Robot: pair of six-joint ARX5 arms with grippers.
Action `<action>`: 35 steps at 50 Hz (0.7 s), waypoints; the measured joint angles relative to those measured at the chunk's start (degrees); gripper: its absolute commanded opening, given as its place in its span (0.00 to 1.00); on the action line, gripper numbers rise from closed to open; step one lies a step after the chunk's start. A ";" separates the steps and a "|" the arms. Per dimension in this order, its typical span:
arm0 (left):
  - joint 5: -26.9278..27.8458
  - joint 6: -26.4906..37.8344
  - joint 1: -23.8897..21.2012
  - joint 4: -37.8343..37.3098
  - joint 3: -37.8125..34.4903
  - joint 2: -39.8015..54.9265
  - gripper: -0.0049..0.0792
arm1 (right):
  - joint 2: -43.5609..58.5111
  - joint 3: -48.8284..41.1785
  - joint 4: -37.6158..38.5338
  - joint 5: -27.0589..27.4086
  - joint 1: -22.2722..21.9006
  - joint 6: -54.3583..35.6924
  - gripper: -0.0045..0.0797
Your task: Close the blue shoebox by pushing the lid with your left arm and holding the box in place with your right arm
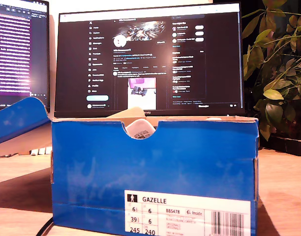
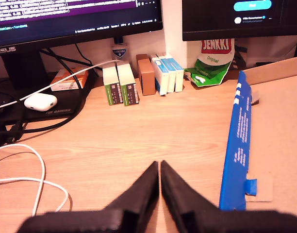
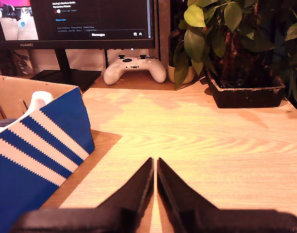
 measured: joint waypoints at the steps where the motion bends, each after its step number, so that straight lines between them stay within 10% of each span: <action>1: 0.00 0.00 0.00 0.00 0.00 0.00 0.04 | 0.00 0.00 0.02 0.02 0.00 0.00 0.04; 35: 7.23 -14.03 0.00 5.66 0.00 0.02 0.04 | 0.00 0.22 3.13 -5.38 0.00 13.18 0.04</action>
